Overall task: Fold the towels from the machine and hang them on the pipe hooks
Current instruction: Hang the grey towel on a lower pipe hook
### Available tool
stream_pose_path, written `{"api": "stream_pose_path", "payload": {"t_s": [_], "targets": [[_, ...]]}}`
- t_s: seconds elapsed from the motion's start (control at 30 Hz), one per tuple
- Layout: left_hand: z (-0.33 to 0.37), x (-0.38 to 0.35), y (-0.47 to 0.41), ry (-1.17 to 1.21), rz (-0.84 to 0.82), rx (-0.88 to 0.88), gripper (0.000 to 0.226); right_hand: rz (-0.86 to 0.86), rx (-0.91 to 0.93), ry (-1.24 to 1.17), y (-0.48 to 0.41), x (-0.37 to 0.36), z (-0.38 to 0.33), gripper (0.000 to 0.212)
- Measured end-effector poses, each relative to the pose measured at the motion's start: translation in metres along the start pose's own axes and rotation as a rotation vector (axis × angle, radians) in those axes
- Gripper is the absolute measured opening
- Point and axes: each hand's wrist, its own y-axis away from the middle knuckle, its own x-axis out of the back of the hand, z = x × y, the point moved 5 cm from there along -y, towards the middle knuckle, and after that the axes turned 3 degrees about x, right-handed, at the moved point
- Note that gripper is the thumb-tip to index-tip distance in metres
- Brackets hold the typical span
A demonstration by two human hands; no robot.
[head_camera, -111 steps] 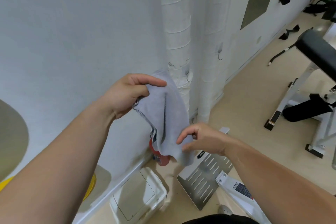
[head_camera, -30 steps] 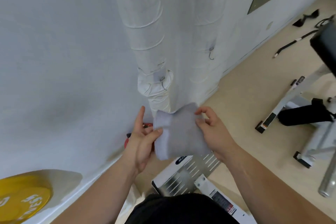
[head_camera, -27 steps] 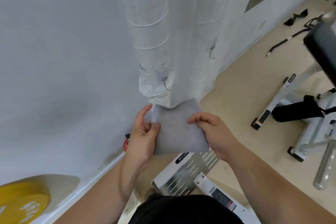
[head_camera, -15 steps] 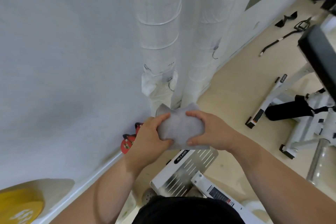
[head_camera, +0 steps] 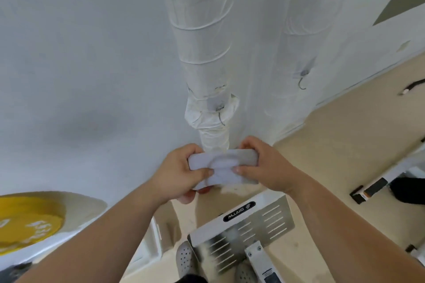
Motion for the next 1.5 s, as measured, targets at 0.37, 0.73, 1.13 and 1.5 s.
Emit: {"api": "stream_pose_path", "payload": {"t_s": [0.37, 0.73, 1.13, 1.5], "targets": [[-0.007, -0.029, -0.056, 0.414, 0.421, 0.094, 0.065, 0.079, 0.226, -0.251, -0.079, 0.025, 0.026, 0.023], [0.008, -0.005, -0.1, 0.202, 0.676, -0.08, 0.035, 0.194, 0.501, 0.026, -0.13, 0.052, 0.016, 0.046], [-0.013, -0.011, -0.122, 0.05, 0.635, -0.04, 0.04, 0.139, 0.461, 0.12, -0.15, 0.033, 0.046, 0.043], [0.0, -0.016, -0.119, -0.13, 0.688, -0.081, 0.056, 0.188, 0.471, 0.169, -0.151, 0.031, 0.047, 0.059]]}}
